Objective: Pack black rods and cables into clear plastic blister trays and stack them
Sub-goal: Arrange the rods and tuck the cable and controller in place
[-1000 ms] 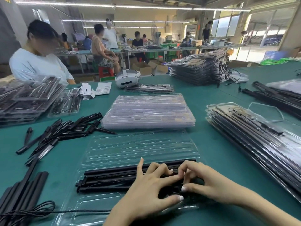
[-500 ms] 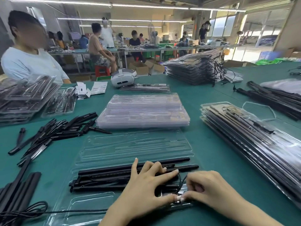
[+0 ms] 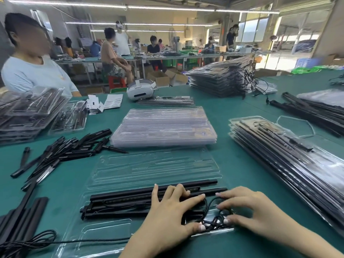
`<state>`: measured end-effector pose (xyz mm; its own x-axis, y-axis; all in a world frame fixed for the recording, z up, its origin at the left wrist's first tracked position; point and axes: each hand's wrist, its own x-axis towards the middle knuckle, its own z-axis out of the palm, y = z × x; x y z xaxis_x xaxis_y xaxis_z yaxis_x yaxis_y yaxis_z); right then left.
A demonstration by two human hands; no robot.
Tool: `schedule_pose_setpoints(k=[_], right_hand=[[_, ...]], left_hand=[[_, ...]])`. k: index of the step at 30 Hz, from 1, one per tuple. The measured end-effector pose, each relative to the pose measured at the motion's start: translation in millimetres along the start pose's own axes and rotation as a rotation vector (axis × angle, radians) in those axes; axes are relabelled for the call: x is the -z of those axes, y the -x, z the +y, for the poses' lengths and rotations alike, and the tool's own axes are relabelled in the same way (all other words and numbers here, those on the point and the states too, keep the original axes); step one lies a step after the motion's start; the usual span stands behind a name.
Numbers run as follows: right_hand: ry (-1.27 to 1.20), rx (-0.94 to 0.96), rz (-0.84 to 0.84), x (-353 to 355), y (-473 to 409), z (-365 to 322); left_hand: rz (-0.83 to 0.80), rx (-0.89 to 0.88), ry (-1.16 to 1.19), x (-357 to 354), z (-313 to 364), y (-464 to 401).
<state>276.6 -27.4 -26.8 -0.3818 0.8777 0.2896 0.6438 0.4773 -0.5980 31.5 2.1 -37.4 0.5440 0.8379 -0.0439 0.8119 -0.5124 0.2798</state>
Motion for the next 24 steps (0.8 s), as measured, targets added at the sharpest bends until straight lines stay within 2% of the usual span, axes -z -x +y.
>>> schedule_pose_setpoints(k=[5, 12, 17, 21, 24], right_hand=[[0.354, 0.169, 0.001, -5.2, 5.8, -5.4], [0.393, 0.222, 0.034, -7.9, 5.9, -14.5], [0.543, 0.259, -0.045, -9.8, 7.2, -21.2], [0.378, 0.280, -0.145, 2.6, 9.2, -11.5], [0.138, 0.129, -0.328, 19.1, 1.0, 0.6]], left_hand=[[-0.016, -0.012, -0.033, 1.2, 2.3, 1.5], [-0.048, 0.033, 0.054, -2.0, 15.6, 1.6], [-0.027, 0.030, 0.016, -8.1, 28.6, 1.2], [-0.044, 0.057, 0.038, -7.7, 29.4, 2.0], [-0.064, 0.062, 0.052, -6.3, 29.9, 2.0]])
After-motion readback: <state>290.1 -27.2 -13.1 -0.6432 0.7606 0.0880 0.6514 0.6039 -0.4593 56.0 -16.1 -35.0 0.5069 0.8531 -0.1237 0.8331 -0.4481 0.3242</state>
